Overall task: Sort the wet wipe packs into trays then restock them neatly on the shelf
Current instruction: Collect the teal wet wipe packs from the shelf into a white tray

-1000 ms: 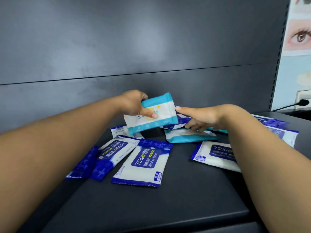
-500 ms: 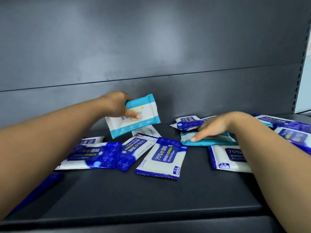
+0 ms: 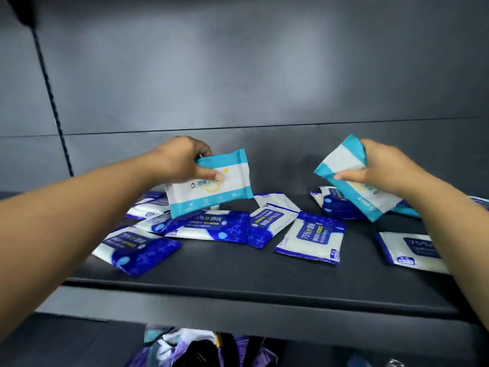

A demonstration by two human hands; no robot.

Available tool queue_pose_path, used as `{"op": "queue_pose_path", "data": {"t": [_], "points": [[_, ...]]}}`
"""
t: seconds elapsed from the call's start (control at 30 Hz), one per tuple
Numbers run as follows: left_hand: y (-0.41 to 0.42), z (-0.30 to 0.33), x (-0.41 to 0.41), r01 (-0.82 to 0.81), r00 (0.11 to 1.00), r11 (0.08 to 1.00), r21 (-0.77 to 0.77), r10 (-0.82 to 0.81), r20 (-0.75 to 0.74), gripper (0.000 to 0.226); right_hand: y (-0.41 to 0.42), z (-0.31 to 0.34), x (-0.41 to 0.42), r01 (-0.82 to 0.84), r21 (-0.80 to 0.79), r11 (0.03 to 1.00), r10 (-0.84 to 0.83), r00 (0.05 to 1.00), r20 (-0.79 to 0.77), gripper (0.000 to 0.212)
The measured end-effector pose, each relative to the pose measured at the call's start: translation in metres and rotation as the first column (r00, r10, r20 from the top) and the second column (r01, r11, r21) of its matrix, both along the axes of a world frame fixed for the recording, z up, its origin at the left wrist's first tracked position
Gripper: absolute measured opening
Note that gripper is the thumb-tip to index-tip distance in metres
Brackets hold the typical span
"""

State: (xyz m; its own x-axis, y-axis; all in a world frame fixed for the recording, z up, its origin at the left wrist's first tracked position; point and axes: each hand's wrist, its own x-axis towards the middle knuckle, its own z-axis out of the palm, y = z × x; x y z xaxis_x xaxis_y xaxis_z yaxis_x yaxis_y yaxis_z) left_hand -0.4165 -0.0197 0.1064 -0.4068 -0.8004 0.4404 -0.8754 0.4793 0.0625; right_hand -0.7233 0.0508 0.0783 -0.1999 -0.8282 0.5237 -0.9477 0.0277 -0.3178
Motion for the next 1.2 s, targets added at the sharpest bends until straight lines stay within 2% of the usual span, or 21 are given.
{"op": "queue_pose_path", "data": {"t": [0.07, 0.17, 0.23, 0.27, 0.3, 0.33, 0.4, 0.43, 0.5, 0.6, 0.7, 0.83, 1.0, 1.1, 1.17, 1.2], "points": [[0.015, 0.004, 0.023, 0.017, 1.000, 1.000, 0.002, -0.017, -0.001, 0.036, 0.016, 0.014, 0.028, -0.039, -0.064, 0.997, 0.037, 0.999, -0.026, 0.059], [0.033, 0.006, 0.052, 0.052, 0.998, 0.998, 0.037, -0.051, -0.030, 0.030, 0.035, 0.034, 0.078, -0.129, -0.035, 0.991, 0.125, 0.987, -0.099, 0.060], [0.045, 0.005, 0.073, 0.062, 0.995, 0.995, 0.079, -0.055, -0.087, 0.026, 0.047, 0.043, 0.113, -0.185, -0.020, 0.982, 0.183, 0.978, -0.097, 0.042], [0.051, 0.003, 0.080, 0.059, 0.991, 0.993, 0.100, -0.047, -0.123, 0.027, 0.052, 0.045, 0.129, -0.238, -0.013, 0.971, 0.238, 0.971, -0.030, 0.028], [0.058, -0.001, 0.091, 0.058, 0.984, 0.991, 0.117, -0.038, -0.174, 0.028, 0.059, 0.043, 0.145, -0.307, -0.011, 0.952, 0.306, 0.945, 0.112, 0.018], [0.066, -0.007, 0.102, 0.063, 0.968, 0.989, 0.135, -0.028, -0.248, 0.028, 0.066, 0.037, 0.161, -0.370, -0.014, 0.929, 0.355, 0.879, 0.319, 0.012], [0.080, -0.026, 0.129, 0.127, 0.887, 0.974, 0.189, -0.026, -0.461, 0.027, 0.086, 0.018, 0.194, -0.430, -0.035, 0.902, 0.339, 0.656, 0.674, 0.010], [0.088, -0.038, 0.142, 0.192, 0.812, 0.956, 0.223, -0.027, -0.584, 0.025, 0.093, 0.005, 0.207, -0.441, -0.052, 0.896, 0.323, 0.567, 0.757, 0.010], [0.105, -0.069, 0.169, 0.329, 0.656, 0.900, 0.285, 0.000, -0.755, 0.019, 0.106, -0.025, 0.237, -0.438, -0.071, 0.896, 0.286, 0.450, 0.846, 0.009], [0.128, -0.127, 0.204, 0.427, 0.538, 0.835, 0.346, 0.073, -0.840, 0.017, 0.123, -0.074, 0.282, -0.394, -0.084, 0.915, 0.220, 0.313, 0.924, 0.010], [0.148, -0.192, 0.235, 0.438, 0.485, 0.794, 0.421, 0.185, -0.855, 0.017, 0.136, -0.128, 0.325, -0.339, -0.013, 0.941, 0.114, 0.279, 0.953, 0.010], [0.183, -0.279, 0.263, 0.404, 0.380, 0.729, 0.552, 0.416, -0.826, 0.018, 0.154, -0.207, 0.362, -0.270, 0.105, 0.957, -0.041, 0.234, 0.971, 0.011], [0.217, -0.380, 0.295, 0.244, 0.455, 0.616, 0.749, 0.610, -0.649, 0.024, 0.180, -0.318, 0.382, -0.256, 0.325, 0.910, -0.274, 0.218, 0.937, 0.013], [0.233, -0.446, 0.310, 0.145, 0.483, 0.533, 0.834, 0.697, -0.530, 0.042, 0.195, -0.390, 0.385, -0.232, 0.453, 0.861, -0.421, 0.176, 0.890, 0.013], [0.248, -0.491, 0.312, 0.098, 0.486, 0.441, 0.892, 0.761, -0.430, 0.039, 0.209, -0.446, 0.387, -0.230, 0.561, 0.796, -0.526, 0.198, 0.827, 0.023], [0.257, -0.515, 0.310, 0.069, 0.497, 0.389, 0.919, 0.785, -0.369, 0.037, 0.217, -0.478, 0.387, -0.216, 0.617, 0.757, -0.573, 0.237, 0.785, 0.036]]}}
